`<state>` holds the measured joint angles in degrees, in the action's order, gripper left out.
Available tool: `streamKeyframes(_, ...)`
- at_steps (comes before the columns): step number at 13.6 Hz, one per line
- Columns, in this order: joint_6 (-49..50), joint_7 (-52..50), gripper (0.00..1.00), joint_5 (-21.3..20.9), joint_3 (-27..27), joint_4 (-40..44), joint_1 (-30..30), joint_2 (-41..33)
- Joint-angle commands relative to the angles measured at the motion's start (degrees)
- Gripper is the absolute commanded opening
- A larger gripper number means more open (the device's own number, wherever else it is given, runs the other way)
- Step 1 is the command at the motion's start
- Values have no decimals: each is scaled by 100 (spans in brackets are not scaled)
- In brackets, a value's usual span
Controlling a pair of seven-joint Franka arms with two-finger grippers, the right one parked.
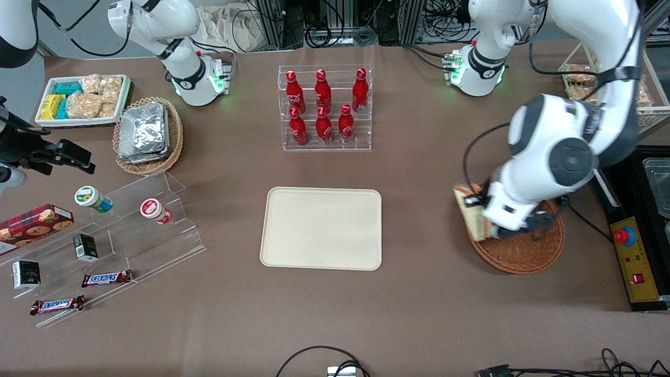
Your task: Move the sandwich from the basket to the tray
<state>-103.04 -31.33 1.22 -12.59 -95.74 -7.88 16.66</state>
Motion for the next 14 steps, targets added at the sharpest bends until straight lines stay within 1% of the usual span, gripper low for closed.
streamKeyframes(1, 117, 163, 0, -95, -628, 625, 32, 704)
streamKeyframes(2, 47, 110, 0, -226, -857, 713, 23, 1003)
streamKeyframes(3, -136, 75, 0, -514, -1077, 897, -151, 1380)
streamKeyframes(4, -399, 40, 0, -874, -1079, 1143, -405, 1793)
streamKeyframes(5, -636, -169, 0, -1121, -1079, 1389, -599, 2197)
streamKeyframes(6, -848, -502, 0, -1228, -1079, 1609, -862, 2445)
streamKeyframes(8, -1121, -760, 0, -1238, -1061, 1978, -1224, 2858)
streamKeyframes(11, -1385, -787, 0, -1308, -1061, 1989, -1313, 3080)
streamKeyframes(12, -1395, -795, 0, -1447, -1061, 1971, -1313, 3089)
streamKeyframes(13, -1386, -795, 0, -1501, -1061, 1971, -1313, 3080)
streamKeyframes(14, -1351, -787, 65, -1510, -1061, 1971, -1304, 3045)
